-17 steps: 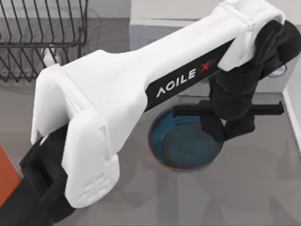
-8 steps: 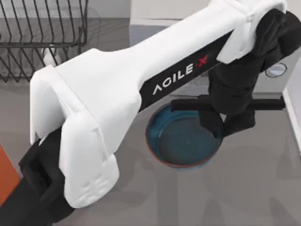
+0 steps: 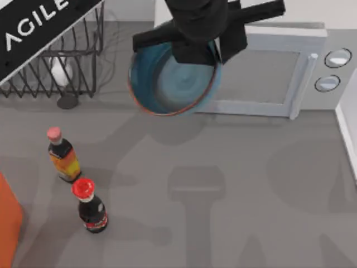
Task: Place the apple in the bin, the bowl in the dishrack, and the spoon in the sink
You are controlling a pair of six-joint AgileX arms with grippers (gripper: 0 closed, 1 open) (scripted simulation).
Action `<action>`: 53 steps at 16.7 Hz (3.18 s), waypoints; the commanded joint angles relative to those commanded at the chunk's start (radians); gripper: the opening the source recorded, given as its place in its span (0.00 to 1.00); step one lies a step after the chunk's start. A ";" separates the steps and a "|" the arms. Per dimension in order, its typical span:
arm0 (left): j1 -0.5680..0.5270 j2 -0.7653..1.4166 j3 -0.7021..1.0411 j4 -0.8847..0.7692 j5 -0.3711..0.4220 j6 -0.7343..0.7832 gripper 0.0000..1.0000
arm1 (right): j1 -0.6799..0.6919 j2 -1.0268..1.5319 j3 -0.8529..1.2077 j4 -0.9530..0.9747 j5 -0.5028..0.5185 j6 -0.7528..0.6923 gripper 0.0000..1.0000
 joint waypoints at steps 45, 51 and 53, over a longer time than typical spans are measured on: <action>0.820 -0.278 -1.285 2.142 0.111 0.789 0.00 | 0.000 0.000 0.000 0.000 0.000 0.000 1.00; 0.820 -0.278 -1.285 2.142 0.111 0.789 0.23 | 0.000 0.000 0.000 0.000 0.000 0.000 1.00; 0.820 -0.278 -1.285 2.142 0.111 0.789 0.38 | 0.000 0.000 0.000 0.000 0.000 0.000 1.00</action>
